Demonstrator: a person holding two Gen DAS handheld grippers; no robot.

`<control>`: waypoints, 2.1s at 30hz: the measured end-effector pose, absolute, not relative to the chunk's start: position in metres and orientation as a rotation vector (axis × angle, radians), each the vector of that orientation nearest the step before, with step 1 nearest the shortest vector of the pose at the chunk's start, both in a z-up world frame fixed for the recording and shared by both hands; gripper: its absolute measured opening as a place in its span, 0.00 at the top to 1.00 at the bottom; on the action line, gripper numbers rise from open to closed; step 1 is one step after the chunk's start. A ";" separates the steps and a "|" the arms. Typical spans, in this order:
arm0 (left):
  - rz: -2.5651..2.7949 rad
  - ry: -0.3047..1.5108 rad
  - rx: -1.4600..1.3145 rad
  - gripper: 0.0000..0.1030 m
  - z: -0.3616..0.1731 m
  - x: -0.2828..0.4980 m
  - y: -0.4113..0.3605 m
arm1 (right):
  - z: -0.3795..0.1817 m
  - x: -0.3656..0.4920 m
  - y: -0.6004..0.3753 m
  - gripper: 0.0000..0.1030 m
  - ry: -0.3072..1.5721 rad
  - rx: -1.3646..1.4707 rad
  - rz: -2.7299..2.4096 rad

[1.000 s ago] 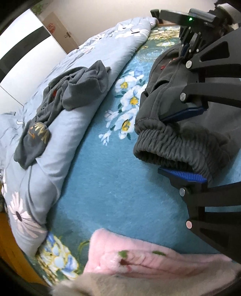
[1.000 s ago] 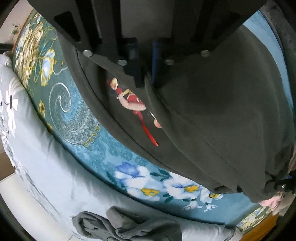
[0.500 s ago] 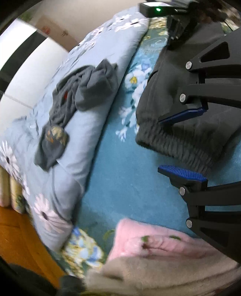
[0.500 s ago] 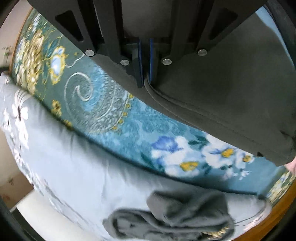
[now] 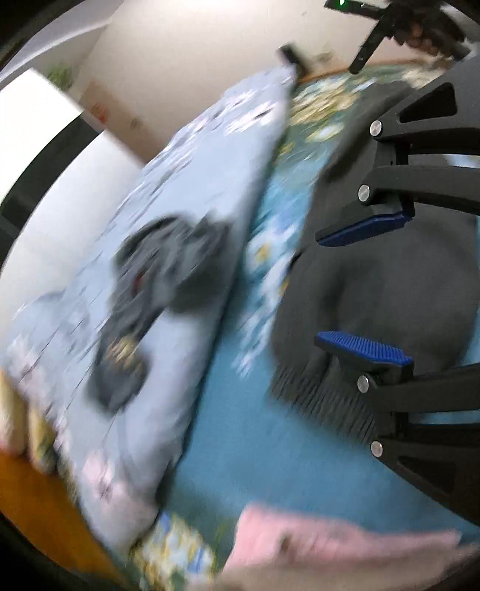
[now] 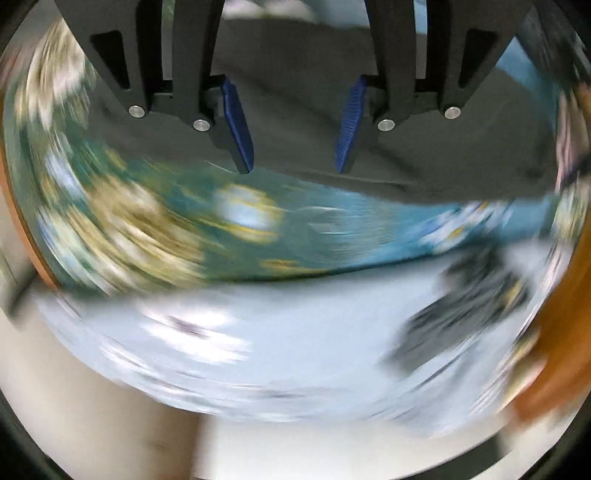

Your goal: Fold clothes

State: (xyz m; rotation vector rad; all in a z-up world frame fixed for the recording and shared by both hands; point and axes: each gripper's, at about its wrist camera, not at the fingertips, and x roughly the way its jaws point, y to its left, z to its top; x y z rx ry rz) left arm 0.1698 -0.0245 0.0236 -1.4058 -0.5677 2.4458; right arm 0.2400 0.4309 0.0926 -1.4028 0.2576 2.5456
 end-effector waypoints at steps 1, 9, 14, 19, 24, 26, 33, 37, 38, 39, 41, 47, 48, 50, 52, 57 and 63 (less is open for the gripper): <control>2.416 -0.537 -1.450 0.49 0.018 0.169 -0.014 | 0.094 0.262 0.460 0.54 0.393 -1.338 2.487; 2.352 -0.500 -1.683 0.49 -0.023 0.163 0.001 | 0.045 0.383 0.597 0.49 1.121 -1.043 2.126; 2.357 -0.484 -1.710 0.49 -0.028 0.165 0.000 | -0.003 0.392 0.613 0.39 1.453 -0.957 2.027; 2.405 -0.269 -1.727 0.49 -0.031 0.167 0.019 | -0.033 0.393 0.610 0.29 1.739 -0.870 1.967; 2.416 -0.227 -1.727 0.49 -0.031 0.170 0.022 | -0.033 0.378 0.615 0.28 1.734 -0.840 1.971; 2.414 -0.250 -1.724 0.49 -0.030 0.170 0.020 | -0.026 0.366 0.618 0.28 1.631 -0.882 1.986; 2.412 -0.317 -1.714 0.49 -0.027 0.169 0.013 | 0.023 0.344 0.622 0.76 1.364 -0.917 2.100; 2.395 -0.370 -1.723 0.49 -0.029 0.167 0.008 | 0.061 0.345 0.619 0.77 1.159 -0.876 2.323; 2.388 -0.380 -1.733 0.49 -0.030 0.166 0.007 | 0.062 0.347 0.620 0.77 1.121 -0.878 2.336; 2.381 -0.383 -1.741 0.49 -0.032 0.165 0.007 | 0.052 0.348 0.623 0.77 1.111 -0.914 2.303; 2.374 -0.375 -1.746 0.49 -0.033 0.165 0.009 | 0.017 0.348 0.632 0.77 1.127 -1.029 2.166; 2.380 -0.334 -1.754 0.49 -0.035 0.165 0.012 | 0.004 0.345 0.632 0.77 1.089 -1.057 2.095; 2.380 -0.328 -1.757 0.49 -0.035 0.164 0.013 | 0.012 0.342 0.630 0.77 1.059 -1.059 2.111; 2.389 -0.317 -1.758 0.49 -0.035 0.164 0.014 | 0.032 0.334 0.621 0.77 0.972 -1.051 2.160; 2.389 -0.328 -1.755 0.49 -0.034 0.164 0.012 | 0.063 0.323 0.601 0.77 0.818 -1.017 2.254; 2.371 -0.415 -1.749 0.49 -0.035 0.159 0.004 | 0.121 0.286 0.505 0.76 0.233 -0.999 2.517; 2.375 -0.451 -1.737 0.49 -0.033 0.157 -0.003 | 0.092 0.248 0.348 0.76 -0.347 -1.145 2.706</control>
